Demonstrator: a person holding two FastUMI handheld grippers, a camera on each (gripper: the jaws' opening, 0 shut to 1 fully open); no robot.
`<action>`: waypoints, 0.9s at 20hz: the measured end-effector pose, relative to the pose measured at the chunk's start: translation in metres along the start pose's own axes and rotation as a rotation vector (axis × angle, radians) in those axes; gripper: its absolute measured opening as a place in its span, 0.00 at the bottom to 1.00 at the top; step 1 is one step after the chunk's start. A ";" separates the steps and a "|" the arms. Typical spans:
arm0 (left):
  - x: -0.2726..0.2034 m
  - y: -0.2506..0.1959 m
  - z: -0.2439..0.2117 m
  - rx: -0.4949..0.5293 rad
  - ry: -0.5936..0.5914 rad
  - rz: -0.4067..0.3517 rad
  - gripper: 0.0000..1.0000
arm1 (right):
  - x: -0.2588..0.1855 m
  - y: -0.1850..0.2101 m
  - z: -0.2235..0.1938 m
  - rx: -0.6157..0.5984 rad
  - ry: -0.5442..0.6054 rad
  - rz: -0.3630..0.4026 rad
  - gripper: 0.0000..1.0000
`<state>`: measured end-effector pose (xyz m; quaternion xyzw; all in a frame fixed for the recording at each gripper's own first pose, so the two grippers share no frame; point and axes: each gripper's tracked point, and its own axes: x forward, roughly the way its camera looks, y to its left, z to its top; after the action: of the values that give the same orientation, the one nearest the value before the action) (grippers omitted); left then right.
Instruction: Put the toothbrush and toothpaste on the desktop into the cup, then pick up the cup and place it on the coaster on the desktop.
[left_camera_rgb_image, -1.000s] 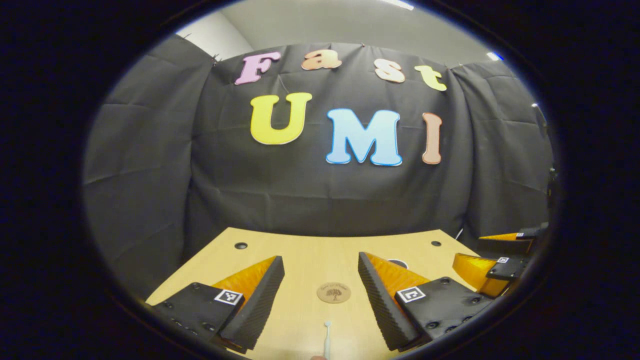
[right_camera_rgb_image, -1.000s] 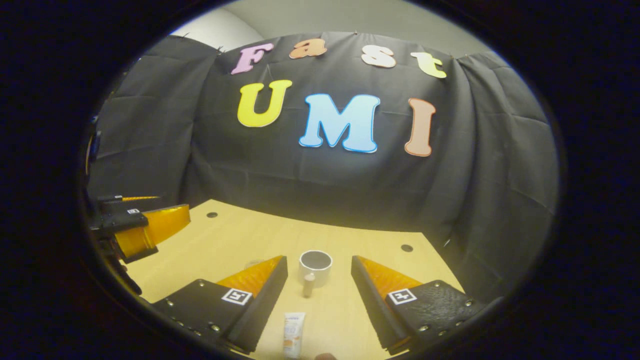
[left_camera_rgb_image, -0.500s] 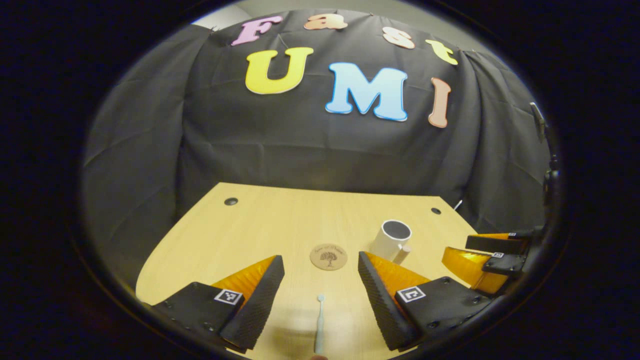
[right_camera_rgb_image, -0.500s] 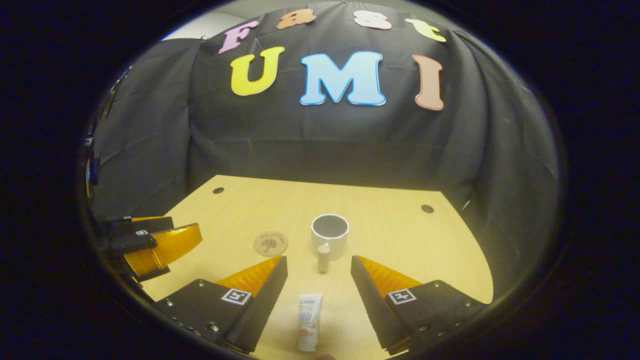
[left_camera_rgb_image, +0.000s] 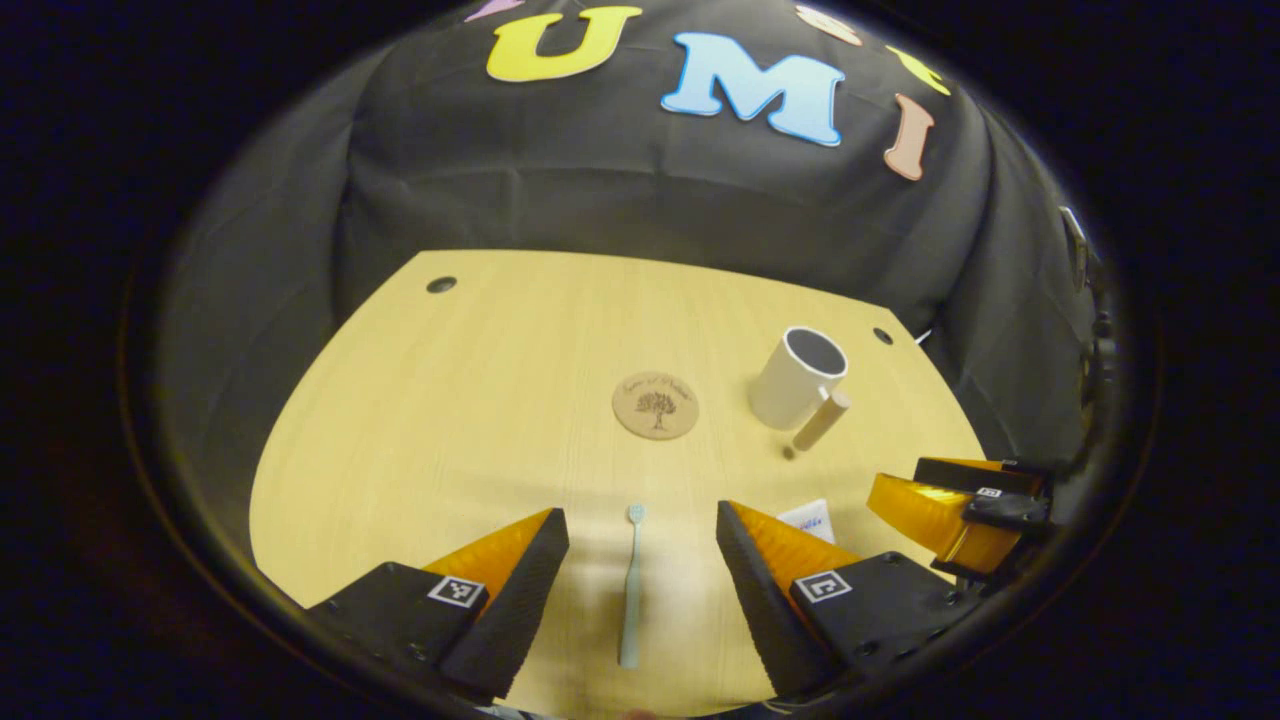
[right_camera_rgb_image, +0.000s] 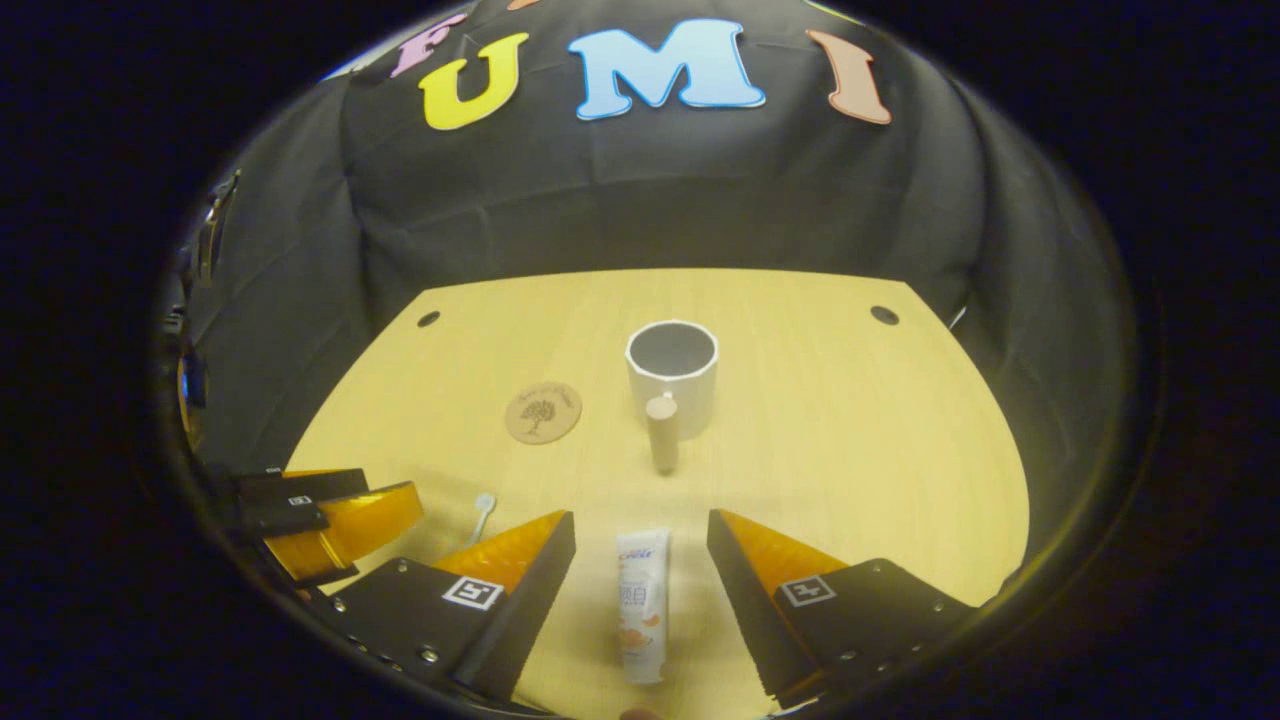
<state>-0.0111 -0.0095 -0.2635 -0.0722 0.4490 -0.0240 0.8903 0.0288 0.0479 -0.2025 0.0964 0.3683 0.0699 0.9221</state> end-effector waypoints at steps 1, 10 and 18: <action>0.002 0.003 -0.009 -0.015 0.046 0.001 0.97 | 0.003 0.001 -0.003 0.005 0.017 0.002 0.85; 0.033 0.019 -0.052 -0.018 0.295 0.029 0.98 | 0.028 0.003 -0.030 -0.006 0.185 -0.001 0.86; 0.045 0.011 -0.083 0.010 0.509 0.005 0.98 | 0.036 0.002 -0.060 -0.067 0.351 -0.004 0.86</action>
<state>-0.0513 -0.0123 -0.3495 -0.0586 0.6588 -0.0415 0.7488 0.0135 0.0647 -0.2685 0.0511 0.5212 0.0962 0.8465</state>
